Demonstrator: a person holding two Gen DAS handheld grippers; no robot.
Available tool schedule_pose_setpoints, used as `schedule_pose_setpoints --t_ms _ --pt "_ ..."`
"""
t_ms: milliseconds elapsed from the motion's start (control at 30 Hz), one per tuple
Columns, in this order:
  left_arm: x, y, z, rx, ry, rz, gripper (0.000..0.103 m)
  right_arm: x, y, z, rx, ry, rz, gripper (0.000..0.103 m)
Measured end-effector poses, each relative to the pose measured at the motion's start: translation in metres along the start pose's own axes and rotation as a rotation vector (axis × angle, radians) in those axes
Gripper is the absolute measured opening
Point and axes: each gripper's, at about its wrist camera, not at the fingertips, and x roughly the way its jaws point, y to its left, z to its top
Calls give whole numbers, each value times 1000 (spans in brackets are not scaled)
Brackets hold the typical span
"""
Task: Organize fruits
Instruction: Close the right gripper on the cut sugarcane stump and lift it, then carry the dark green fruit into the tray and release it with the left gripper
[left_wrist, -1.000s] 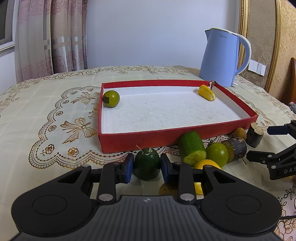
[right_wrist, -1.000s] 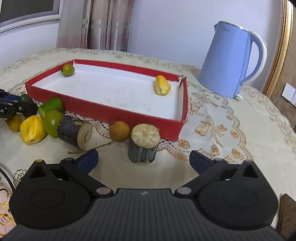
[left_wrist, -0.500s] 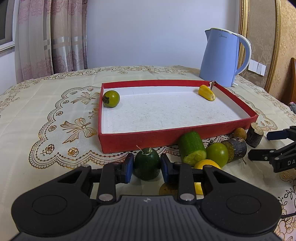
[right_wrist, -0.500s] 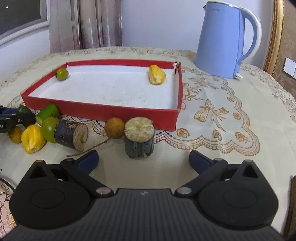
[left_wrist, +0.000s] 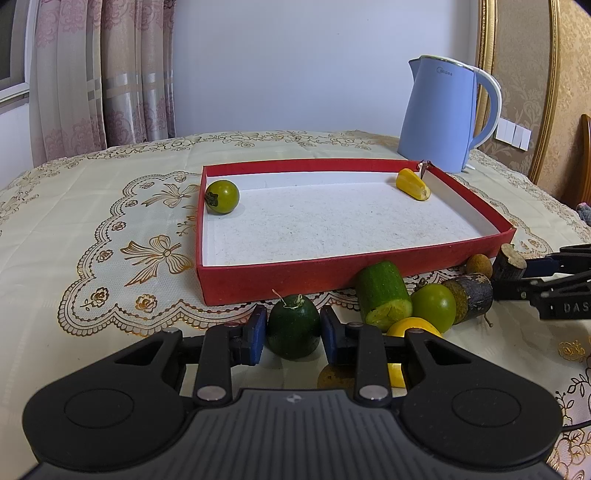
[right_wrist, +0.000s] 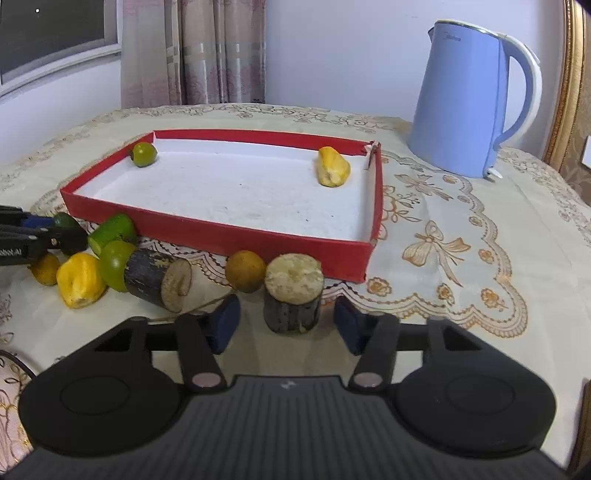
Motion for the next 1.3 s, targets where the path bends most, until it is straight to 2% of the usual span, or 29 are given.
schedule_pose_setpoints --t_ms 33,633,800,1000,1300 --pt "0 0 0 0 0 0 30 0 1 0 -5 -4 -13 31" --pt "1 2 0 -8 2 -16 30 -18 0 -2 -13 -46 -33 31" --pt "4 -3 1 24 22 -9 30 -20 1 -2 -4 -60 -19 31" --pt "5 -16 0 97 27 44 30 -17 1 -4 16 -64 -4 31" --pt "-2 -11 1 57 27 26 29 -21 -4 -4 38 -90 5 31"
